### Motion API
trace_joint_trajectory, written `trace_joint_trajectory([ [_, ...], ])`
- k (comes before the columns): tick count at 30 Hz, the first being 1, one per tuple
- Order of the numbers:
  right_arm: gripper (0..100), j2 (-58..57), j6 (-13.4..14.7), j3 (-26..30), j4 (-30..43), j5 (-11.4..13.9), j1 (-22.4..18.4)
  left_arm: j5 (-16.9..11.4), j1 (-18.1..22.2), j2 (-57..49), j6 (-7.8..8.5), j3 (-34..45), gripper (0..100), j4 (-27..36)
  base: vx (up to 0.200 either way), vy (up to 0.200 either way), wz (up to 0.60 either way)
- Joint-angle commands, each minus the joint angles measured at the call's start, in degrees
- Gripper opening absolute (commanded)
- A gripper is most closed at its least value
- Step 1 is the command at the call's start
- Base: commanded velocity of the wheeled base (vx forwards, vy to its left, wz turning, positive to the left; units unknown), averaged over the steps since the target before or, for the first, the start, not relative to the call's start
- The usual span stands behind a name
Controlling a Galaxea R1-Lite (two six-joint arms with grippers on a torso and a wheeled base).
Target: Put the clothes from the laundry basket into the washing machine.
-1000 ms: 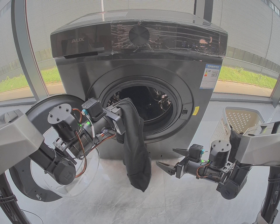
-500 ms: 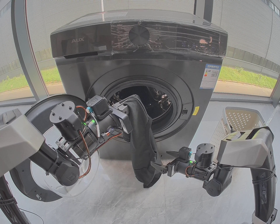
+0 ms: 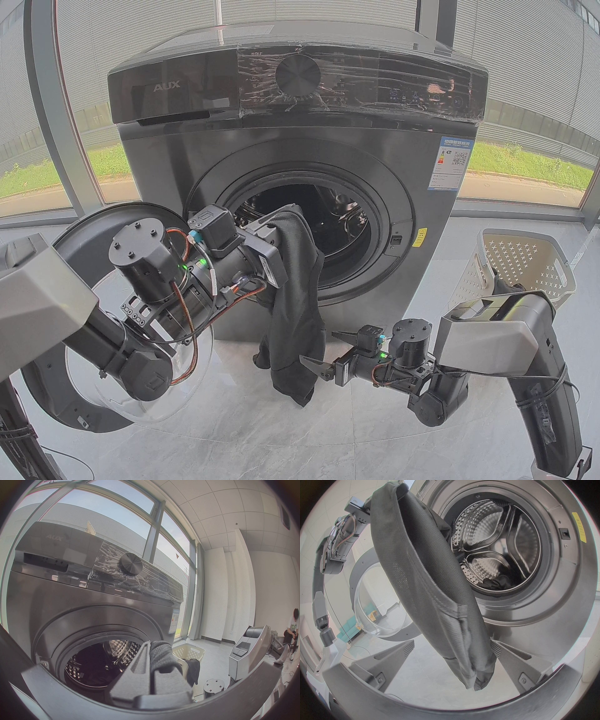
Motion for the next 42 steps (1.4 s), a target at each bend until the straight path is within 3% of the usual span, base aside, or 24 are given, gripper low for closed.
trace_joint_trajectory([
  [1, 100, 1.01, 0.04, -2.14, -0.12, -0.05, 0.37, -0.02, -0.12, 0.02, -0.08, 0.03, 0, -0.03, 0.000, 0.000, 0.00],
  [2, 100, 1.37, 0.13, -2.40, -0.12, -0.05, 0.46, -0.02, -0.12, 0.02, -0.08, 0.12, 0, -0.03, 0.000, 0.000, 0.00],
  [3, 0, 1.54, 0.13, -2.58, -0.12, 0.04, 0.63, -0.02, -0.12, 0.02, 0.01, 0.21, 0, -0.03, 0.000, 0.000, 0.00],
  [13, 0, 2.16, 0.31, -3.55, -0.20, -0.05, 0.19, 0.07, -0.39, 0.02, 0.01, 0.38, 0, -0.12, 0.000, 0.000, 0.00],
  [18, 0, 0.66, 0.22, 0.76, -0.38, -0.23, -0.86, 0.07, -0.12, 0.02, -0.08, 1.00, 0, -0.73, 0.000, 0.000, 0.00],
  [22, 0, -8.30, -1.10, 9.72, -0.47, -0.49, -3.85, 0.16, 0.58, 0.11, -0.08, 1.79, 0, -1.00, 0.000, 0.000, 0.00],
  [27, 0, -19.38, -1.71, 15.88, -0.29, -0.49, -6.22, 0.51, 1.64, 0.02, -0.08, 2.93, 0, -1.26, 0.000, 0.000, 0.00],
  [33, 0, -29.22, -3.38, 19.48, -0.20, -0.84, -10.53, 0.51, 2.16, -0.50, -0.08, 4.16, 0, -1.79, 0.000, 0.000, 0.00],
  [42, 0, -36.25, -3.65, 20.10, -0.12, -0.93, -16.59, 0.95, 4.01, -1.47, 0.10, 8.12, 0, -1.79, 0.000, 0.000, 0.00],
])
